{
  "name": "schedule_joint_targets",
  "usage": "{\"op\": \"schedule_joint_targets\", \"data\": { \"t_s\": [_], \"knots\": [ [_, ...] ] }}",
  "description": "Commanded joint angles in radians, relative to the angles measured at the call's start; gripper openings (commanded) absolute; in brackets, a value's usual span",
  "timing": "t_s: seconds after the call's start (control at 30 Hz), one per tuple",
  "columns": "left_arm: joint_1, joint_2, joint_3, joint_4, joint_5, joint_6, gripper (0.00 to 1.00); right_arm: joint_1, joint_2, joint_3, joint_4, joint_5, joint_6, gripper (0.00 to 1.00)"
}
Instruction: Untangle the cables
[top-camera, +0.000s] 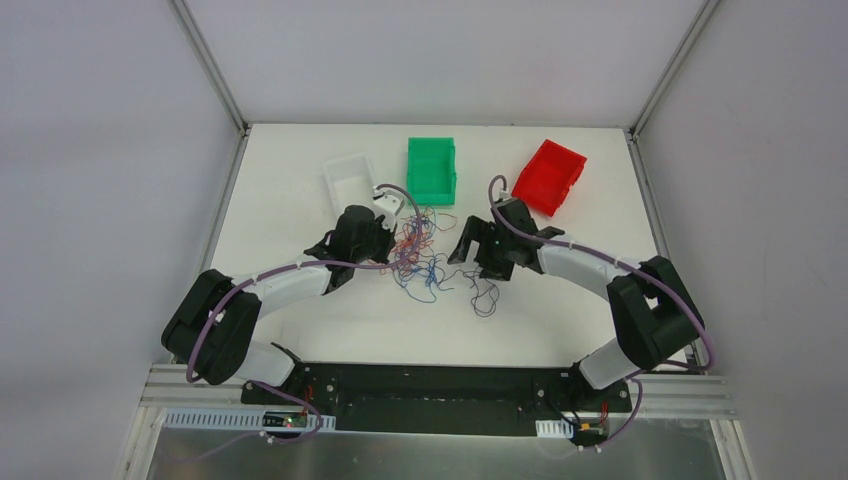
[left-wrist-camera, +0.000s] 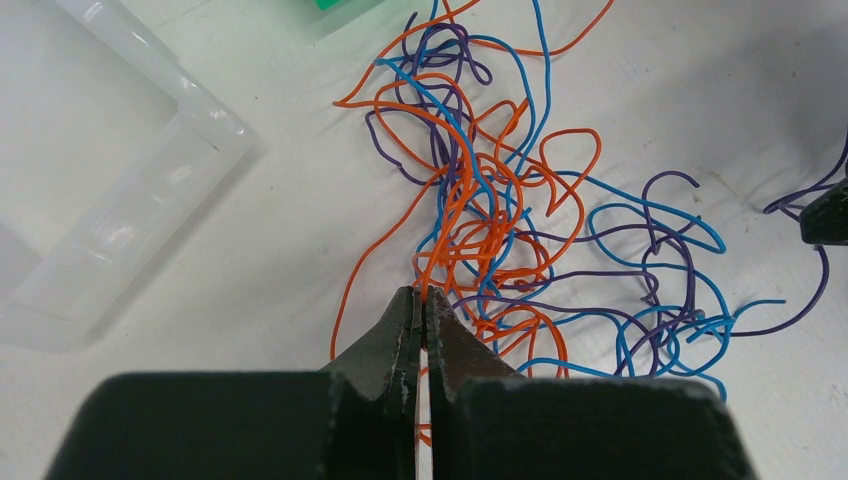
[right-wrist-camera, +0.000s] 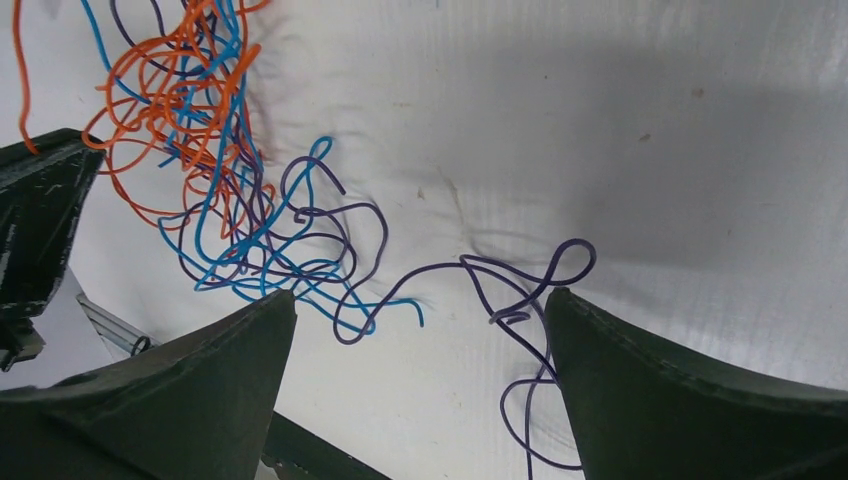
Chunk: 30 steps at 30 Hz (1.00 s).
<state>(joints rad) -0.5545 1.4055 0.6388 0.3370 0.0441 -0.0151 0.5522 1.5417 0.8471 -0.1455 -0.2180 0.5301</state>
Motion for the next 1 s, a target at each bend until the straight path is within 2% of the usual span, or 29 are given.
{"op": "schedule_joint_targets", "data": {
  "t_s": [0.0, 0.2, 0.33, 0.47, 0.57, 0.63, 0.7, 0.73, 0.83, 0.97],
  "knots": [
    [0.011, -0.026, 0.003, 0.028, 0.002, 0.006, 0.00, 0.050, -0.011, 0.055, -0.019, 0.063, 0.048, 0.99],
    [0.011, -0.026, 0.002, 0.028, 0.003, 0.006, 0.00, 0.156, 0.061, 0.159, -0.208, 0.332, -0.027, 0.98],
    [0.011, -0.030, 0.000, 0.030, -0.002, 0.006, 0.00, 0.201, 0.095, 0.192, -0.274, 0.451, -0.060, 0.90],
    [0.011, -0.029, 0.001, 0.030, -0.006, 0.006, 0.00, 0.223, 0.125, 0.206, -0.312, 0.519, -0.085, 0.74],
    [0.011, -0.029, -0.001, 0.030, -0.009, 0.006, 0.00, 0.227, 0.135, 0.201, -0.319, 0.525, -0.096, 0.56],
    [0.011, -0.028, -0.001, 0.030, -0.009, 0.006, 0.00, 0.226, 0.132, 0.191, -0.316, 0.518, -0.103, 0.32],
    [0.011, -0.028, -0.002, 0.030, -0.010, 0.006, 0.00, 0.225, 0.123, 0.184, -0.318, 0.528, -0.110, 0.03],
    [0.011, -0.028, -0.002, 0.030, -0.010, 0.006, 0.00, 0.223, 0.115, 0.181, -0.323, 0.537, -0.112, 0.00],
    [0.011, -0.029, -0.001, 0.030, -0.007, 0.006, 0.00, 0.180, 0.067, 0.154, -0.327, 0.528, -0.118, 0.00],
    [0.011, -0.027, 0.000, 0.030, -0.002, 0.006, 0.00, 0.036, -0.048, 0.080, -0.307, 0.458, -0.120, 0.00]
  ]
}}
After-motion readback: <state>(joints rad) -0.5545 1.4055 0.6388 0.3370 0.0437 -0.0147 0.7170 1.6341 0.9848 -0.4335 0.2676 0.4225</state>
